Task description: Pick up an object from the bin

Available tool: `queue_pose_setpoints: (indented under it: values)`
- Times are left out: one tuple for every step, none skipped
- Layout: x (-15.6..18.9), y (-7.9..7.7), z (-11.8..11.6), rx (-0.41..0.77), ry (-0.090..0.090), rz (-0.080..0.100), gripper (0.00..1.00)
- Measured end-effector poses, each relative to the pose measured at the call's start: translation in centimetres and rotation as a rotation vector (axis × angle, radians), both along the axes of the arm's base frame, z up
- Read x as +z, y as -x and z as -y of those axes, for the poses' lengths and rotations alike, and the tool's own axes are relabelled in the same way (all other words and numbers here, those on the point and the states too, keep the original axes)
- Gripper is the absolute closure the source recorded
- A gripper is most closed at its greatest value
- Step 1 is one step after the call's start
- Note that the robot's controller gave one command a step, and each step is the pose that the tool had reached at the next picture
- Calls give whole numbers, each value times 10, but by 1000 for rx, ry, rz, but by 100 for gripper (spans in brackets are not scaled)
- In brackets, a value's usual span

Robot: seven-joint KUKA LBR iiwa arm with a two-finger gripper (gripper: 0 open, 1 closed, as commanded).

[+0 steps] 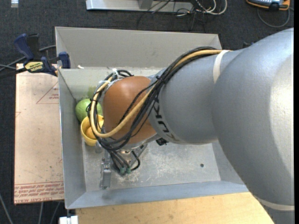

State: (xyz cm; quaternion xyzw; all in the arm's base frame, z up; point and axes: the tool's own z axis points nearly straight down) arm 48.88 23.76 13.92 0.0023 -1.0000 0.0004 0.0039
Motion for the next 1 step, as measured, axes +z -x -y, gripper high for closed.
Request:
queue_pose_setpoints:
  values:
    - [4,-2,1,-5,-2,7,0]
